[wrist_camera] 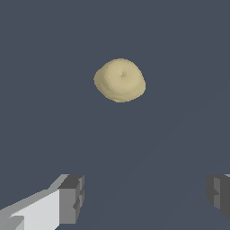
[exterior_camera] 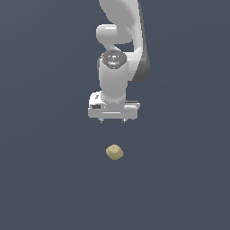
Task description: Pick up the object and move it to a goal position.
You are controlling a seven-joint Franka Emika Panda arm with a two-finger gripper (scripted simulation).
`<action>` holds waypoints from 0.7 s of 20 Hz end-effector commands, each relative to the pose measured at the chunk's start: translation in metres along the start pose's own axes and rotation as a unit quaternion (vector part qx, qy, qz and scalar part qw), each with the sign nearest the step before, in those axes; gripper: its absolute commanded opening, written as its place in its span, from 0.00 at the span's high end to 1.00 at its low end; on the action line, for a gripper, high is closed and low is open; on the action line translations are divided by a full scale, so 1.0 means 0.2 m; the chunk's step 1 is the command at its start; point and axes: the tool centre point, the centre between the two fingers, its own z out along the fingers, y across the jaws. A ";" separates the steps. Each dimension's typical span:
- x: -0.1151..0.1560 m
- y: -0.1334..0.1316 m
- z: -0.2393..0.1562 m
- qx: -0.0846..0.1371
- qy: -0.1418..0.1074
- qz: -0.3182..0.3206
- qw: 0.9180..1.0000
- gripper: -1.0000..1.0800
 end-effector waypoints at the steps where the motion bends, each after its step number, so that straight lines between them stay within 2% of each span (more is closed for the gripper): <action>1: 0.00 0.00 0.00 0.000 0.000 0.000 1.000 0.04; 10: -0.01 -0.11 -0.02 0.002 -0.008 -0.018 1.000 0.04; 14: -0.02 -0.12 -0.02 0.002 -0.008 -0.019 1.000 0.04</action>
